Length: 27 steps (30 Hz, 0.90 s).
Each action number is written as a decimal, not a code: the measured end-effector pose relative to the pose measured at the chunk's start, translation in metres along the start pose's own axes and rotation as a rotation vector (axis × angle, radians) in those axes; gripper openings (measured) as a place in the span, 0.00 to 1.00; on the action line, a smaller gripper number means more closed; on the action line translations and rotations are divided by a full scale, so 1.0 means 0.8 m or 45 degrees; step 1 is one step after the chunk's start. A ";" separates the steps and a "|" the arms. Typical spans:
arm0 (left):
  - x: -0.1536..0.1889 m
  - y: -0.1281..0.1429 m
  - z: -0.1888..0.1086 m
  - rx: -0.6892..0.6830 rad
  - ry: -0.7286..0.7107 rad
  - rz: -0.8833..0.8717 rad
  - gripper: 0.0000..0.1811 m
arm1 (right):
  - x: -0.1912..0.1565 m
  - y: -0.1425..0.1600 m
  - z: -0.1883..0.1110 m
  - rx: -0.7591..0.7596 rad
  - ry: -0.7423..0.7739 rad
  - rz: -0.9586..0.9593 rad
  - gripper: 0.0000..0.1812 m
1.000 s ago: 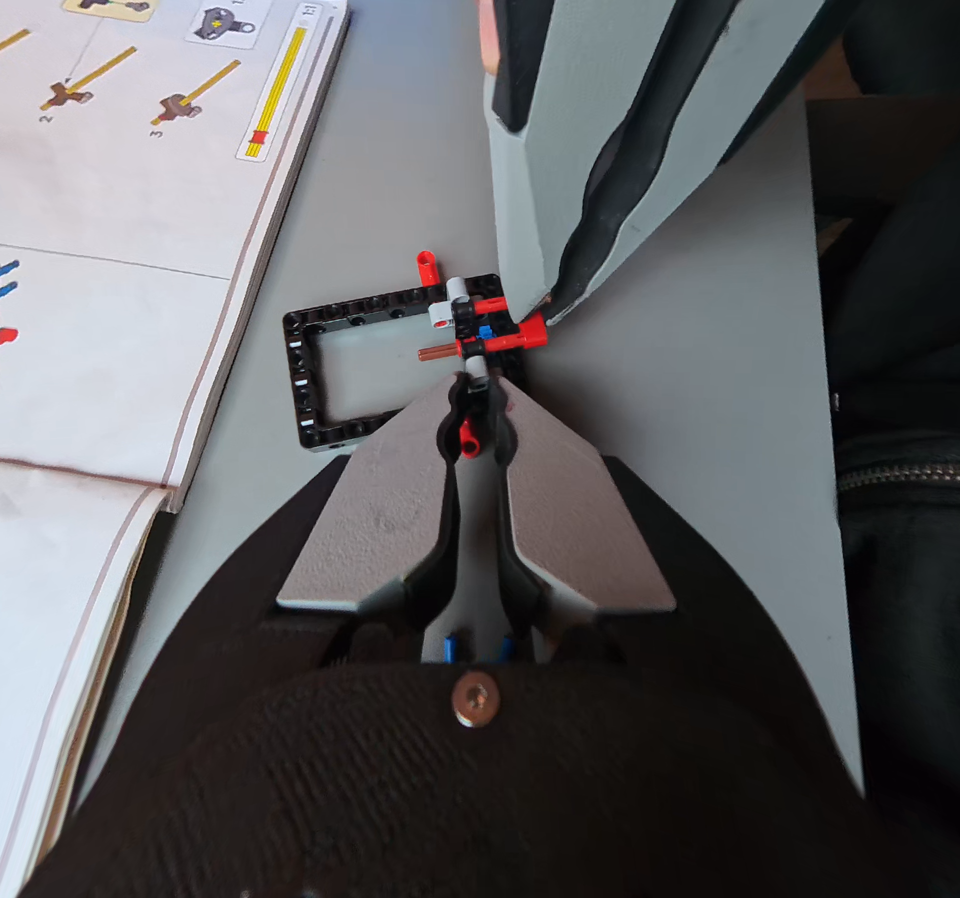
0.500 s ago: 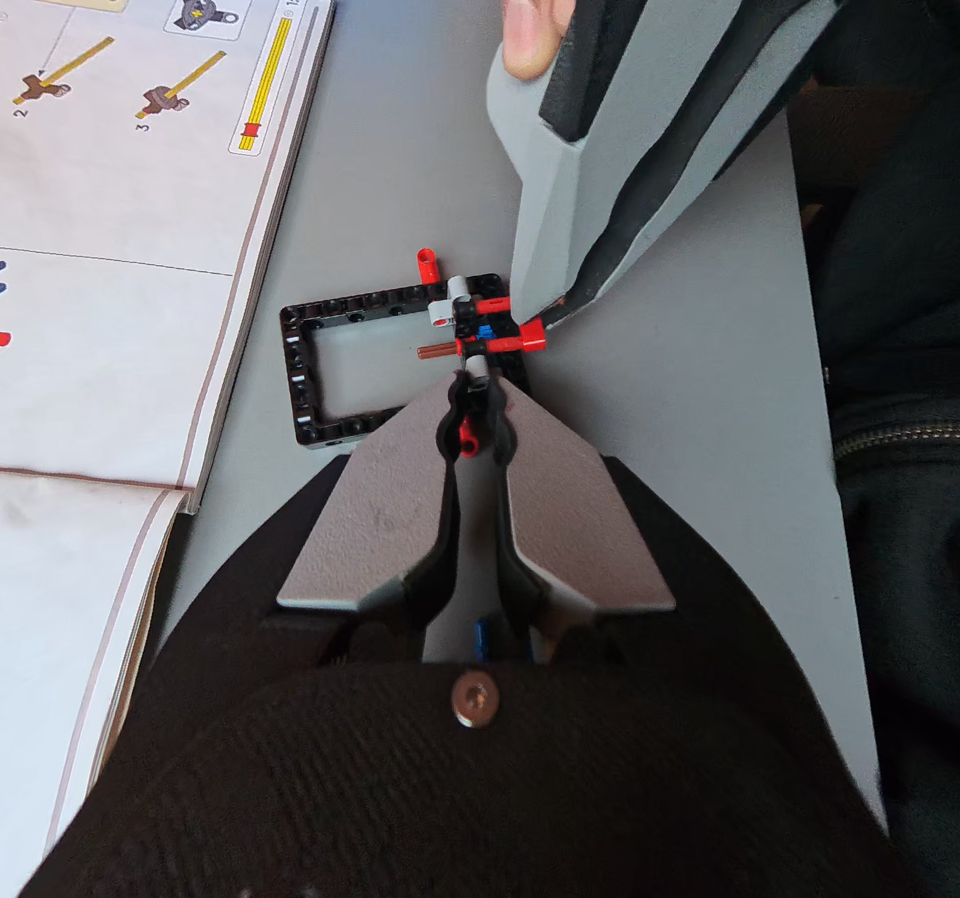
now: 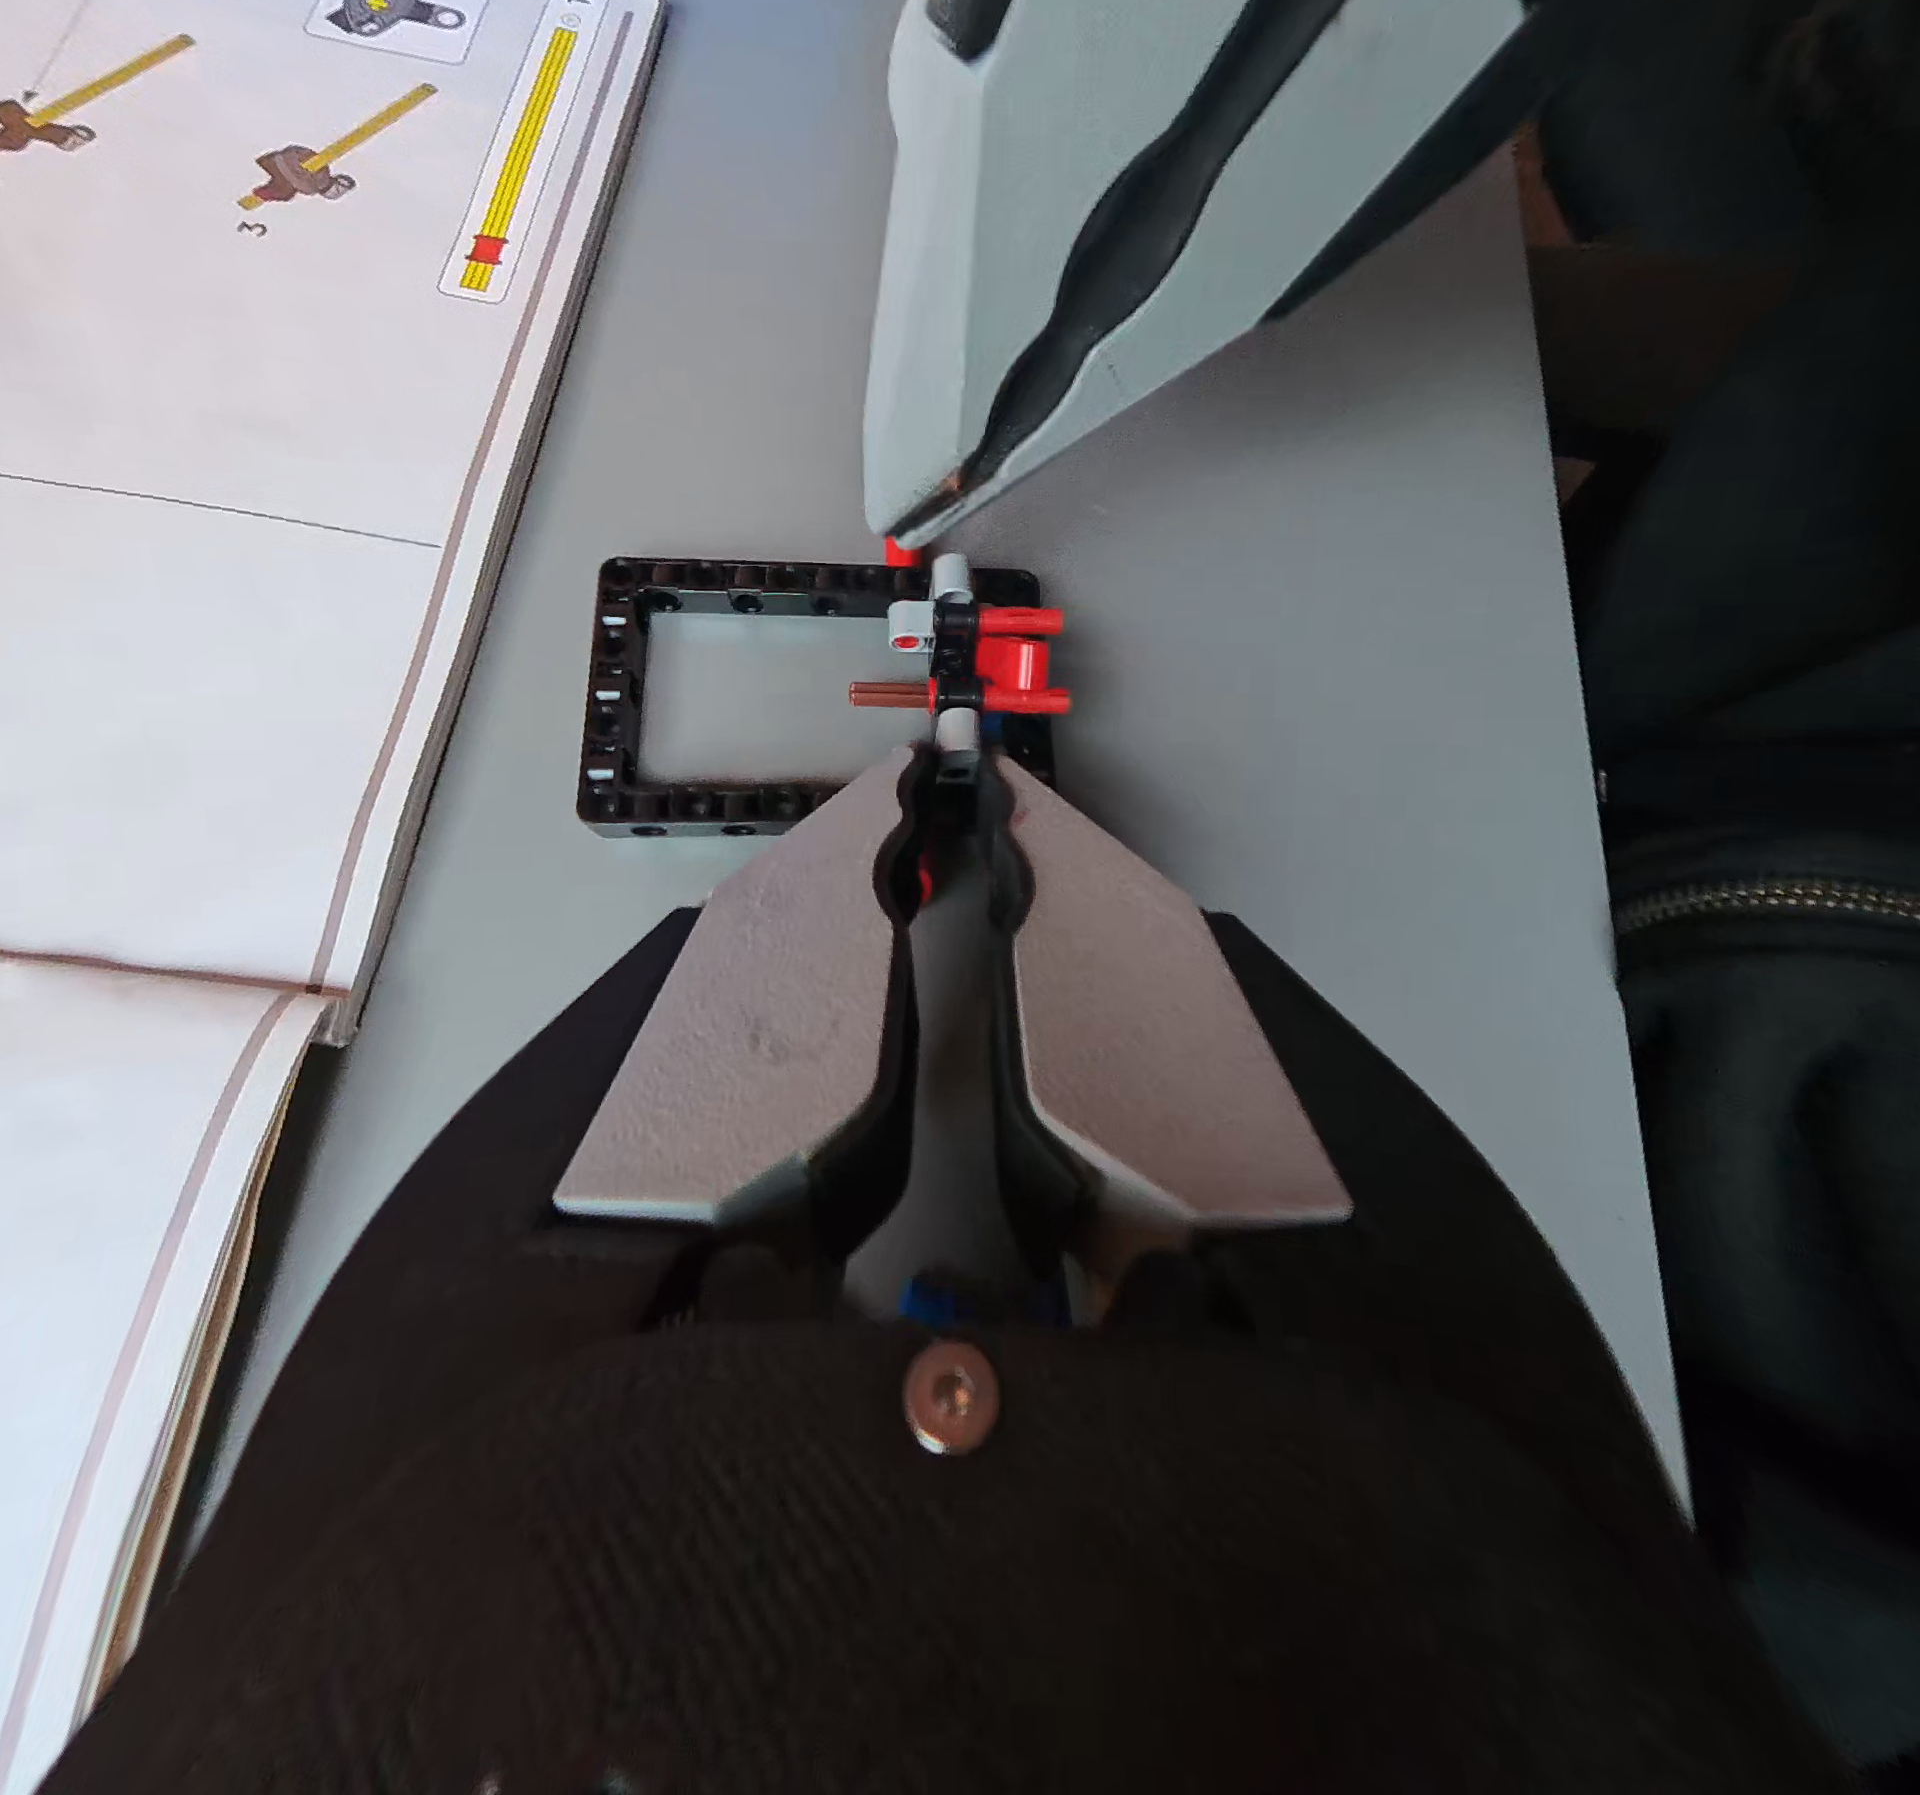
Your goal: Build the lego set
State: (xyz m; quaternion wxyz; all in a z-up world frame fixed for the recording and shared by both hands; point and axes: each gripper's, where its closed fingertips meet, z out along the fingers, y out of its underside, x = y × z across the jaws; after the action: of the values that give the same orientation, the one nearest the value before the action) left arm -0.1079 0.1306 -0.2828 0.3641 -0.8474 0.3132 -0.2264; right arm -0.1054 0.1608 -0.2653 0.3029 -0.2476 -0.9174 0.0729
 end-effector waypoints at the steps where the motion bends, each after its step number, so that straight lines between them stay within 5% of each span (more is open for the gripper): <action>1: -0.001 -0.001 0.001 -0.001 -0.013 0.006 0.03 | 0.000 0.000 -0.002 0.023 -0.003 0.049 0.00; 6: -0.006 -0.001 0.000 0.000 -0.038 0.005 0.03 | -0.010 -0.031 -0.019 0.229 -0.081 0.148 0.08; 14: -0.009 -0.002 0.000 0.003 -0.055 -0.007 0.03 | -0.032 -0.021 0.009 0.077 -0.131 -0.139 0.07; 21: -0.014 -0.002 0.001 -0.002 -0.097 0.015 0.03 | -0.021 -0.021 0.010 0.026 0.078 -0.290 0.03; 27: -0.017 -0.003 0.001 -0.006 -0.128 0.036 0.03 | -0.025 -0.030 -0.006 0.189 0.004 0.100 0.03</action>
State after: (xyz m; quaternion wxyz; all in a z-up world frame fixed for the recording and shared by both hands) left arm -0.1159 0.1414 -0.2836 0.3805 -0.8540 0.3072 -0.1775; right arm -0.0985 0.1301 -0.2651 0.3187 -0.2605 -0.8985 0.1523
